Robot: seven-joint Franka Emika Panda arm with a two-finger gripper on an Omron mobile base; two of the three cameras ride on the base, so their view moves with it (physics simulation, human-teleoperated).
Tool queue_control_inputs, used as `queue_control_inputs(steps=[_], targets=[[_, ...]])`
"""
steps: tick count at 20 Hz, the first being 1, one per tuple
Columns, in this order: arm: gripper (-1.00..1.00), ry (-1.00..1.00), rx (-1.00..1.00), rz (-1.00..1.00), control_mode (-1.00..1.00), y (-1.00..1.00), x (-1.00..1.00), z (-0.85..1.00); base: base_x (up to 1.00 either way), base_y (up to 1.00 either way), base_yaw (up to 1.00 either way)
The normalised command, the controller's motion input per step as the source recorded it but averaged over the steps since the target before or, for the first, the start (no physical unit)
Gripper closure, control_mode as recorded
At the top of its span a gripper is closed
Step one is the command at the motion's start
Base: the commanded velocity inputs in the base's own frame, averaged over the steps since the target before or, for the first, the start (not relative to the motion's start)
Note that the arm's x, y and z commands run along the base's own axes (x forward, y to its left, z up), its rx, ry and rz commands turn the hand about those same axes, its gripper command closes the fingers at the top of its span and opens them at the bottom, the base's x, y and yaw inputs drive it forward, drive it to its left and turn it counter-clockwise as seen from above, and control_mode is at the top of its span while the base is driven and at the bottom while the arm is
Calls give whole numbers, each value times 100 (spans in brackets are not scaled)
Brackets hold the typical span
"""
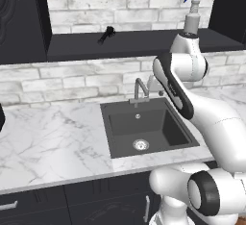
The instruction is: Locate and retrieve the dish brush and spray from the cabinet. Place them next to the sink.
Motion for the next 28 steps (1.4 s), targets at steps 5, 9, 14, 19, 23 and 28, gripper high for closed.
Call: queue_control_inputs(steps=[5, 9, 14, 19, 23, 28], targets=[[-100, 0, 0, 0, -100, 1, -2, 0, 0, 0, 0], [-100, 0, 0, -1, -100, 7, -7, 0, 0, 0, 0], [-100, -2, -1, -3, -100, 8, -18, 10, 0, 0, 0], [-100, -6, -1, -5, -100, -1, -21, 35, 0, 0, 0], [-100, -8, 1, 2, -100, -16, -21, 51, 0, 0, 0], [-100, -15, -9, -3, -100, -12, -11, 21, 0, 0, 0]])
